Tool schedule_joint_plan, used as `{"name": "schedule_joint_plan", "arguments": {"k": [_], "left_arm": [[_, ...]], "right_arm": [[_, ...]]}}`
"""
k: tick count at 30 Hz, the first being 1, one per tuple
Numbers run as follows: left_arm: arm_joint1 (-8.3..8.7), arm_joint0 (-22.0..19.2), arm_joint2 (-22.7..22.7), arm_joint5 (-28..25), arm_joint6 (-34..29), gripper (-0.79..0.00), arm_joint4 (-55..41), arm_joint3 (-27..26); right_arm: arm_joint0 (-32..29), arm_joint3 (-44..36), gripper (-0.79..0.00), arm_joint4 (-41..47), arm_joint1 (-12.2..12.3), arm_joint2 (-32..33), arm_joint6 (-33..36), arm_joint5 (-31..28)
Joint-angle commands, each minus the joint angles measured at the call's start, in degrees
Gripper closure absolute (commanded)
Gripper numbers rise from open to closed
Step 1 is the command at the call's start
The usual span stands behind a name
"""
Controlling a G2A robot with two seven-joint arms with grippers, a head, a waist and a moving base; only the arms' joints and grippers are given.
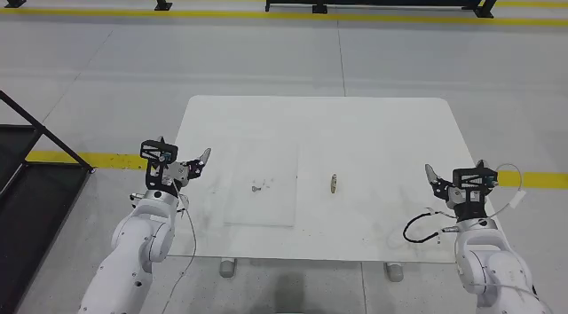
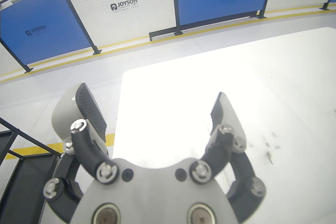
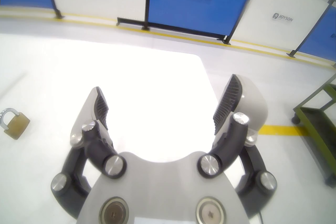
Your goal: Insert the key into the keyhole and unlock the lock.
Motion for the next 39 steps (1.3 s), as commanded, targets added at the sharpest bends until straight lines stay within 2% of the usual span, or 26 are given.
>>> {"name": "schedule_joint_plan", "arguments": {"k": [1,7,10,16,18,23,28,31,35,39], "left_arm": [[0.0,0.0,0.0,0.0,0.0,-0.784,0.0,0.0],[-0.19,-1.6,0.2,-0.7,-5.4,-0.785,-3.2,-1.8],[-0.39,-2.8,0.7,-0.4,-10.7,-0.785,-6.4,-3.4],[-0.67,-5.2,2.0,1.4,-24.0,-0.785,-11.8,-8.6],[-0.84,-6.5,2.5,1.6,-29.1,-0.785,-17.1,-10.0],[-1.17,-10.9,2.7,6.5,-43.4,-0.785,-29.9,-11.5],[-1.18,-16.5,3.4,13.1,-55.3,-0.785,-36.4,-9.9],[-1.27,-20.0,5.2,17.0,-59.7,-0.785,-38.0,-7.6],[-1.5,-23.9,8.4,20.2,-63.7,-0.785,-40.2,-3.4],[-1.81,-26.3,10.7,21.5,-64.5,-0.785,-43.2,1.6]], "right_arm": [[0.0,0.0,-0.784,0.0,0.0,0.0,0.0,0.0],[0.0,0.0,-0.785,0.0,0.0,0.0,0.0,0.0],[0.0,0.0,-0.785,0.0,0.0,0.0,0.0,0.0],[0.0,0.0,-0.785,0.0,0.0,0.0,0.0,0.0],[0.0,0.0,-0.785,0.0,0.0,0.0,0.0,0.0],[0.0,0.0,-0.785,0.0,0.0,0.0,0.0,0.0],[0.0,0.0,-0.785,0.0,0.0,0.0,0.0,0.0],[0.0,0.0,-0.785,0.0,0.0,0.0,0.0,0.0],[0.0,0.0,-0.785,0.0,0.0,0.0,0.0,0.0],[0.0,0.0,-0.785,0.0,0.0,0.0,0.0,0.0]]}}
